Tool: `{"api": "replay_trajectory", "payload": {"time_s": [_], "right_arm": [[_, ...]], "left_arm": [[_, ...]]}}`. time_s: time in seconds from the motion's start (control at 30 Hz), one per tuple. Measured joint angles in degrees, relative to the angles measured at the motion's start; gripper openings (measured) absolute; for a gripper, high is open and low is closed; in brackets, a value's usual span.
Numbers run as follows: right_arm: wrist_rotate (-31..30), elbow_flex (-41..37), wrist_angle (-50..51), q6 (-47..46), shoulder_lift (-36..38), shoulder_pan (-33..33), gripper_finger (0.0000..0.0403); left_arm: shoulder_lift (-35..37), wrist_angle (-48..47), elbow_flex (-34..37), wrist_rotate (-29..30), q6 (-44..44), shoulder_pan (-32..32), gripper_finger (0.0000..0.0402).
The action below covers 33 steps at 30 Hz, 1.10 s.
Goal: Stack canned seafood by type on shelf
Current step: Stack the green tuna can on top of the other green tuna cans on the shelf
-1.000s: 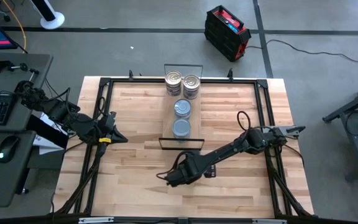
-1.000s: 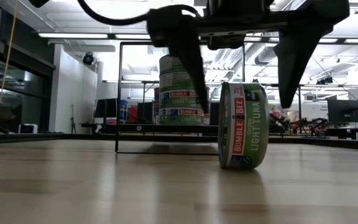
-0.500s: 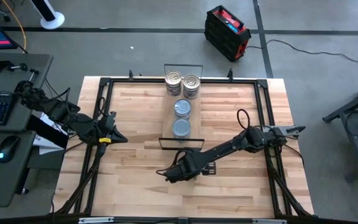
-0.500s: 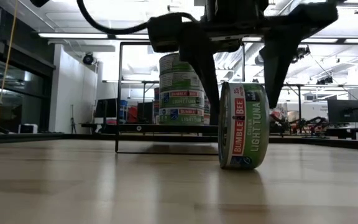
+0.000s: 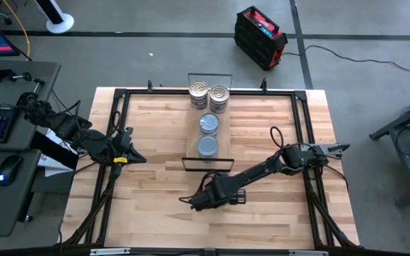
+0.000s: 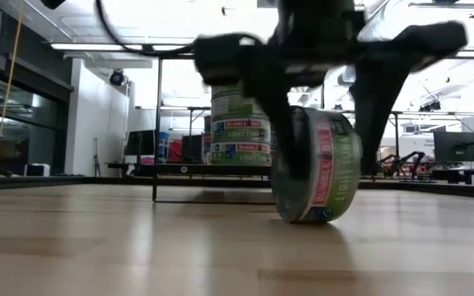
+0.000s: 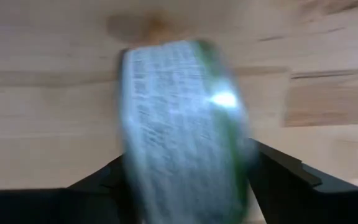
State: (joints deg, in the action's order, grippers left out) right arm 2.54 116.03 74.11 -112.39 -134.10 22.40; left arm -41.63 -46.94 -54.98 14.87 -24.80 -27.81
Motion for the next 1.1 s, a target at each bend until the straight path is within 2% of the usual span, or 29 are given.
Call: {"api": "replay_trajectory", "payload": {"time_s": [0.17, 0.5, 0.83, 1.0, 1.1], "right_arm": [[-2.3, 0.0, 4.5, -0.7, 3.1, 0.3, 0.0234], [-3.0, -0.7, 0.9, 8.4, 4.4, -1.7, 0.0225], [-4.0, -0.8, 3.9, 8.9, 4.3, -2.5, 0.0169], [-4.0, -0.8, 3.7, 8.3, 4.3, -2.1, 0.0122], [-4.2, -0.8, 5.0, 8.3, 4.6, -1.0, 0.0116]], "left_arm": [[0.0, 0.1, 0.0, 0.0, 1.0, 0.0, 0.0001], [0.0, 0.1, 0.0, 0.0, 1.0, 0.1, 0.0001], [0.0, 0.0, 0.0, 0.0, 2.4, 0.1, 0.0001], [0.0, 0.0, 0.0, 0.1, 3.4, 0.1, 0.0], [0.0, 0.1, 0.0, 0.4, 3.6, 0.1, 0.0]]}}
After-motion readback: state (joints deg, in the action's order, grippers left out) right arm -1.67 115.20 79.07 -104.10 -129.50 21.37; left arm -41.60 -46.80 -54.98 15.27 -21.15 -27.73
